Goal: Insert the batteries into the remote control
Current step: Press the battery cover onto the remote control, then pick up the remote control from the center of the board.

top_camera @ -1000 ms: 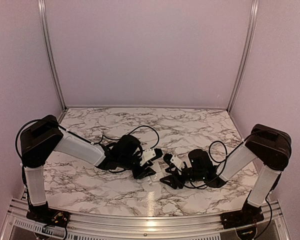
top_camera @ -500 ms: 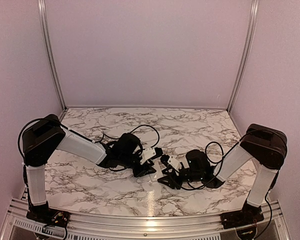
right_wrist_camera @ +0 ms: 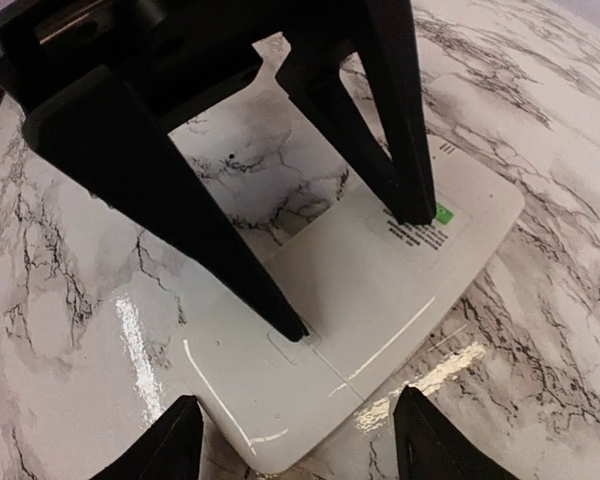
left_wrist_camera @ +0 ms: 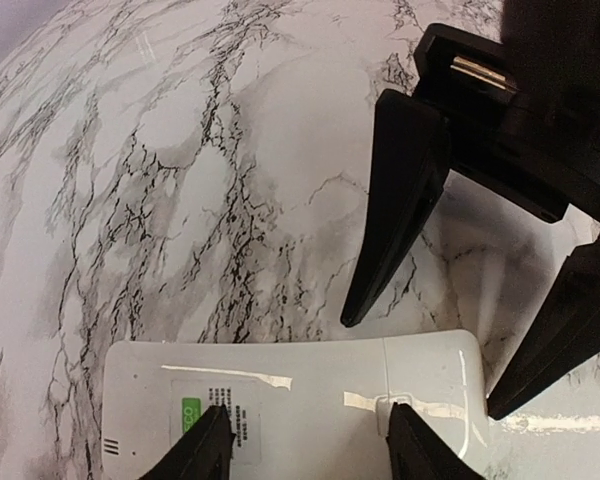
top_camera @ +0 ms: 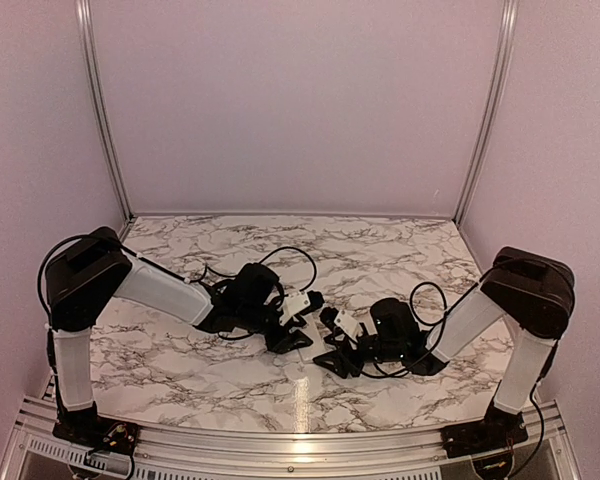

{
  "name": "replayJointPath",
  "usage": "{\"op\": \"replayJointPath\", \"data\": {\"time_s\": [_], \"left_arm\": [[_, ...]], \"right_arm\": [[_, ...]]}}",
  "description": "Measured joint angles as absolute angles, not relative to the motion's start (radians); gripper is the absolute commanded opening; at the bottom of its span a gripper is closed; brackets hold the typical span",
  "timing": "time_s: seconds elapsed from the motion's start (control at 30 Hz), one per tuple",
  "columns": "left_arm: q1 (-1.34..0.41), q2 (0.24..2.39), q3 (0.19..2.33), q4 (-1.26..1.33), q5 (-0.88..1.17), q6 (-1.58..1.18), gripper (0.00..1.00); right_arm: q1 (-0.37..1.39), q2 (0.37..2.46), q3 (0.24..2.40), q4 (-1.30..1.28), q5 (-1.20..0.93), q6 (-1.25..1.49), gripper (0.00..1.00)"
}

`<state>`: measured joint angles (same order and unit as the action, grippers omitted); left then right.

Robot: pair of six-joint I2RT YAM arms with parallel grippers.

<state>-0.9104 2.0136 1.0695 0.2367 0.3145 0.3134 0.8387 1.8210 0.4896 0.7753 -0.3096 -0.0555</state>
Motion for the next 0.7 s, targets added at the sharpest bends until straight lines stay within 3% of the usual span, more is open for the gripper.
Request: {"op": "replayJointPath", "data": {"time_s": [0.3, 0.43, 0.7], "left_arm": [[-0.892, 1.935, 1.061, 0.144, 0.229, 0.246, 0.99], [-0.881, 1.830, 1.040, 0.134, 0.171, 0.216, 0.99], [-0.835, 1.491, 0.905, 0.259, -0.133, 0.059, 0.99]], "right_arm": [[0.839, 1.659, 0.479, 0.598, -0.229, -0.034, 0.88], [0.839, 1.557, 0.482, 0.524, -0.203, -0.028, 0.98], [0.839, 1.491, 0.685, 0.216, -0.092, 0.004, 0.99]]}}
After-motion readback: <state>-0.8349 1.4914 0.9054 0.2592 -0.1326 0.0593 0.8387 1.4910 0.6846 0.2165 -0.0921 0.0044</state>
